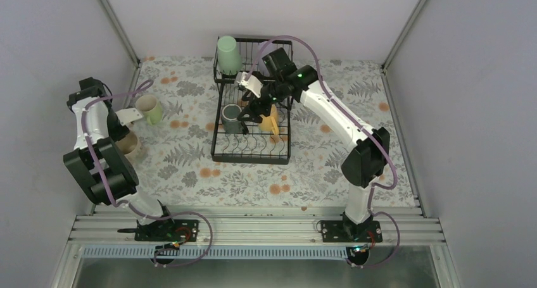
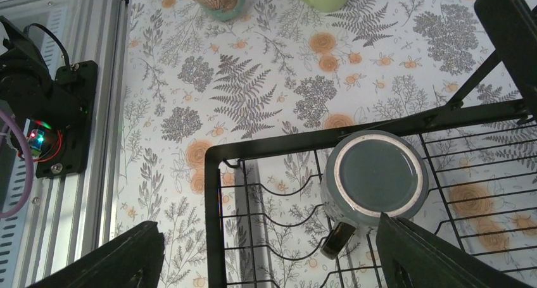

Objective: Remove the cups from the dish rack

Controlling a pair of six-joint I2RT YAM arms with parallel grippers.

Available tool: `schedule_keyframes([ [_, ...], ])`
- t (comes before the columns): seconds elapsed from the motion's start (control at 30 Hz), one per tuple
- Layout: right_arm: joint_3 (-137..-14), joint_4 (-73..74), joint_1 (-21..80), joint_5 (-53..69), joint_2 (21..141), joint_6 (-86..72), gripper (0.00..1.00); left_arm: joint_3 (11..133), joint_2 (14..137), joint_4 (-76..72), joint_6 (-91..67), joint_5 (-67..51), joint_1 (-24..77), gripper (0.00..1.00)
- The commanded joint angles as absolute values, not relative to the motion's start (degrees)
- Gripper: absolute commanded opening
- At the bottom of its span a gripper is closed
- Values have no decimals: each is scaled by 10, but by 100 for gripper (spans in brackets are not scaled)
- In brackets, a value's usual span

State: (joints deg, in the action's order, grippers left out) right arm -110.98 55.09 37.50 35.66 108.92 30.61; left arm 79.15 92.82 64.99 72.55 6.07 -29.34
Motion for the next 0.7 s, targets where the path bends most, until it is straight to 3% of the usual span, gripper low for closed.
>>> schedule_keyframes([
  [0.0,-1095,544,379,354,1061,321,86,812,937,647,713,75,-284,3],
  [0.33,-1081,543,380,350,1046,324,87,802,935,638,710,83,-276,9],
  [0.67,-1058,534,380,330,1026,326,87,790,927,629,715,90,-276,36],
])
